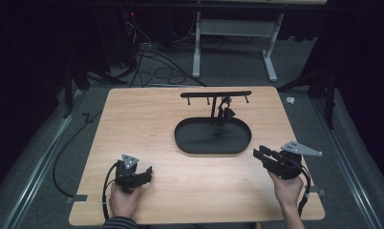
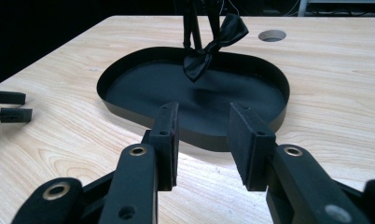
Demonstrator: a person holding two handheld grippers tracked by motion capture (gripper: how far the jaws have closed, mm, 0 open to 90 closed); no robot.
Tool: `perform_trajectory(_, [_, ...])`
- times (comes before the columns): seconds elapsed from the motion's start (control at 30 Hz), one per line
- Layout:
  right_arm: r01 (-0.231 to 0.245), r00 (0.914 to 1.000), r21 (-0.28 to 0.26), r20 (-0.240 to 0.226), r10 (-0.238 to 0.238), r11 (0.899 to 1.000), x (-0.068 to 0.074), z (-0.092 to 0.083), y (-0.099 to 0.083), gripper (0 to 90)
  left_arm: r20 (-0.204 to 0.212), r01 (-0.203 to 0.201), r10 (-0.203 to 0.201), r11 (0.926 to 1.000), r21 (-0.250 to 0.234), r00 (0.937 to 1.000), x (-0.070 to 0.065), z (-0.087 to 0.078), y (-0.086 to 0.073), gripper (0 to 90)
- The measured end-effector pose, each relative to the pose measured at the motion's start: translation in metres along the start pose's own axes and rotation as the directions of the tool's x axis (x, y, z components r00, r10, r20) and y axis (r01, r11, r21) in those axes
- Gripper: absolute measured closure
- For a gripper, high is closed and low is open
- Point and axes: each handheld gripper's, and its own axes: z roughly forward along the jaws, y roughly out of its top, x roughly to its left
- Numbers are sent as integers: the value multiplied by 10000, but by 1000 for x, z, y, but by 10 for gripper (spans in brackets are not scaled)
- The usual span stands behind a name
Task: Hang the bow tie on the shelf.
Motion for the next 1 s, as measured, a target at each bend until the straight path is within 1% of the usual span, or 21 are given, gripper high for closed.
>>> perform_trajectory(0.1, [30, 10000, 23, 6, -30, 10000, 1, 2, -1, 651, -9, 3, -3, 10000, -16, 10000, 0, 0, 0, 233])
perform_trajectory(0.17, [250, 9997, 246, 45, -251, 9994, 5, 6, -3, 644, 3, 3, -3, 10000, -2, 10000, 0, 0, 0, 233])
perform_trajectory(0.23, [299, 9995, 348, 25, -300, 9989, 6, 9, -5, 644, -7, 5, -5, 10000, -17, 10000, 0, 0, 0, 233])
perform_trajectory(0.43, [266, 9996, 414, -65, -264, 9988, 9, 13, -8, 642, -7, 7, -7, 10000, -14, 10000, 0, 0, 0, 233])
perform_trajectory(0.5, [299, 9995, 475, -54, -297, 9984, 10, 15, -9, 641, -7, 7, -7, 10000, -15, 10000, 0, 0, 0, 233])
perform_trajectory(0.53, [437, 9990, 516, -51, -434, 9977, 11, 16, -10, 641, 4, 5, -5, 10000, -2, 10000, 0, 0, 0, 233])
perform_trajectory(0.57, [437, 9990, 516, -51, -434, 9977, 11, 16, -10, 641, 4, 5, -5, 10000, -2, 10000, 0, 0, 0, 233])
perform_trajectory(0.6, [433, 9990, 589, -135, -426, 9973, 13, 18, -12, 640, 5, 4, -4, 10000, -1, 10000, 0, 0, 0, 233])
perform_trajectory(1.0, [532, 9980, 795, -386, -503, 9954, 20, 31, -16, 639, -7, 5, -5, 10000, -13, 10000, 0, 0, 0, 233])
